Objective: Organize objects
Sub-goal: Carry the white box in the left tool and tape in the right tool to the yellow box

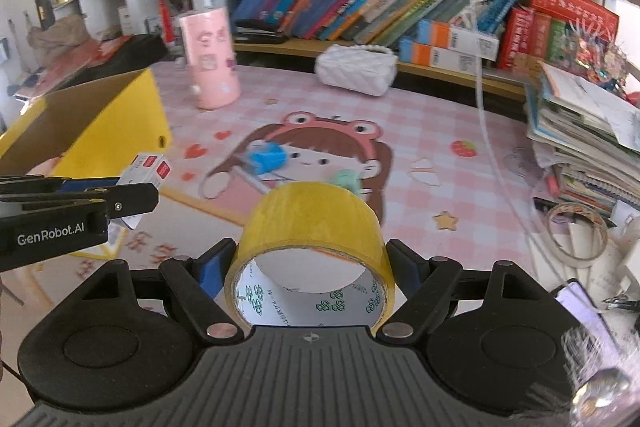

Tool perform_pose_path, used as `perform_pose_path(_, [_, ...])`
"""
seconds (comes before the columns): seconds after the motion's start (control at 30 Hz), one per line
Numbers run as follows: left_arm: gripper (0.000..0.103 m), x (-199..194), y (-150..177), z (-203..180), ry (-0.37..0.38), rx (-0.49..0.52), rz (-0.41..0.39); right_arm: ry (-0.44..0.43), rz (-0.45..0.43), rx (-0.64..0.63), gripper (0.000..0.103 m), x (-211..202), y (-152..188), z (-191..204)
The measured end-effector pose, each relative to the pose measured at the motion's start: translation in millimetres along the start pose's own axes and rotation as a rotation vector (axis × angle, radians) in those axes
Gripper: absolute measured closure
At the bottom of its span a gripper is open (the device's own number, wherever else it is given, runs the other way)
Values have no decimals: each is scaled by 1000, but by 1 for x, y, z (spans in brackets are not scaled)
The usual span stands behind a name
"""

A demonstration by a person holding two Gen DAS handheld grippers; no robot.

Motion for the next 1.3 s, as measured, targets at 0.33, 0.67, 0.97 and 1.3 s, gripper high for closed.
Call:
perform_pose_path(0.33, [75, -46, 16, 50, -15, -23, -13, -26, -11, -24, 24, -17, -1, 67])
perform_pose_path(0.67, [75, -86, 38, 104, -40, -69, 5, -62, 8, -53, 24, -34, 8, 136])
perform_pose_path(0.97, [75, -119, 51, 141, -54, -84, -6, -84, 7, -68, 24, -48, 15, 187])
perform_pose_path(1.3, [75, -143, 55, 167, -62, -96, -26, -97, -2, -85, 24, -60, 18, 228])
Point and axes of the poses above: each gripper's, at about its wrist camera, not at the fingertips, and x roughly the way its jaws point, z to its left, y to its underside, the point moved 9 cm from there along x, roughly the way its jaws point, and after that the axes turned 11 degrees about -x, right-handed, at the moved point
